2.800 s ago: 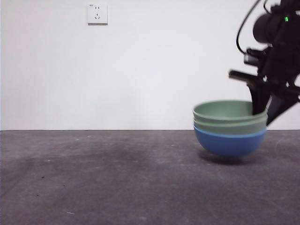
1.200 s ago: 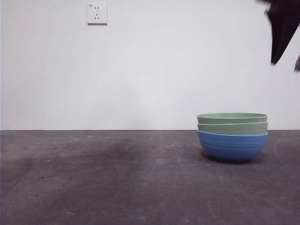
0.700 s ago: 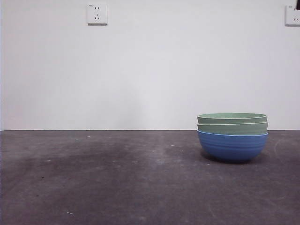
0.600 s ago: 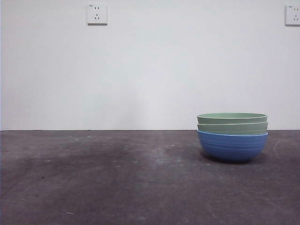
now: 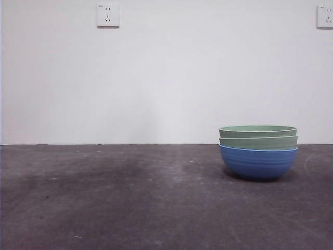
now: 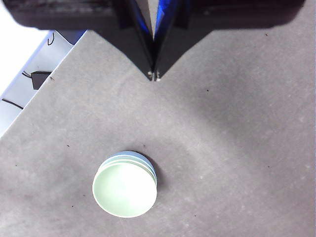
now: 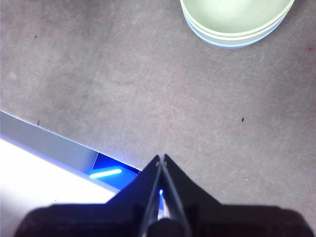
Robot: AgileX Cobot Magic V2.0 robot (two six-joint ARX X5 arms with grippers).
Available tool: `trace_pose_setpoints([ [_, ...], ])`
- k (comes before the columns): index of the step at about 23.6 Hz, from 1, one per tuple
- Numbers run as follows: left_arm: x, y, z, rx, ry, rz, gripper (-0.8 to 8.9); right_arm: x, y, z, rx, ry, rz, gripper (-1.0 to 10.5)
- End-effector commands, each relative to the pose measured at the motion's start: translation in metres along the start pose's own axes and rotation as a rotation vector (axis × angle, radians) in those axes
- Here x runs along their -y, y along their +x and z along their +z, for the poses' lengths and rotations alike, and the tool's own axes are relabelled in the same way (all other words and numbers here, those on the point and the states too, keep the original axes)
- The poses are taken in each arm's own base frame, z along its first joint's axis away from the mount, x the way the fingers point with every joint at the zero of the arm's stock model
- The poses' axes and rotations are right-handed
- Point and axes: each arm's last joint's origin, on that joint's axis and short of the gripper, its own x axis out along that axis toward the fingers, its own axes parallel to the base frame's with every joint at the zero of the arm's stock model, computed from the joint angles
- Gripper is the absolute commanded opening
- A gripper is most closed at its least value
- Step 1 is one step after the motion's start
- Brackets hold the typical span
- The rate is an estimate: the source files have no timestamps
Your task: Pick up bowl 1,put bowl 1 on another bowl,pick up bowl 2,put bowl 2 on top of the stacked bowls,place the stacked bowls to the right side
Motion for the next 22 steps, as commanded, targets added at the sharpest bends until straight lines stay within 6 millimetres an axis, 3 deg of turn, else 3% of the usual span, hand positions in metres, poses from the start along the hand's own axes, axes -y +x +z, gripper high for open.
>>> trace_pose_setpoints([
  [1, -0.001, 0.001, -0.001, -0.005, 0.009, 0.003, -0.04, 0.001, 0.002, -0.001, -0.004, 0.01, -0.003, 0.0],
  [6, -0.008, -0.009, 0.001, 0.065, -0.007, 0.086, -0.04, 0.001, 0.002, -0.001, -0.004, 0.01, -0.002, 0.0],
  [8, -0.017, -0.025, -0.001, 0.139, 0.043, 0.136, -0.04, 0.001, 0.002, -0.001, -0.004, 0.01, -0.002, 0.0],
  [11, -0.034, -0.062, -0.004, 0.456, 0.034, 0.237, -0.04, 0.001, 0.002, -0.001, -0.004, 0.01, -0.002, 0.0],
  [13, -0.043, -0.079, -0.022, 0.654, 0.044, 0.306, -0.04, 0.001, 0.002, -0.001, -0.004, 0.01, -0.002, 0.0],
  [15, -0.05, -0.078, -0.05, 0.769, 0.043, 0.427, -0.04, 0.001, 0.002, -0.001, -0.004, 0.01, -0.002, 0.0],
  [22, -0.056, -0.035, -0.139, 0.829, -0.011, 0.675, -0.03, 0.001, 0.002, -0.001, -0.004, 0.01, -0.002, 0.0],
])
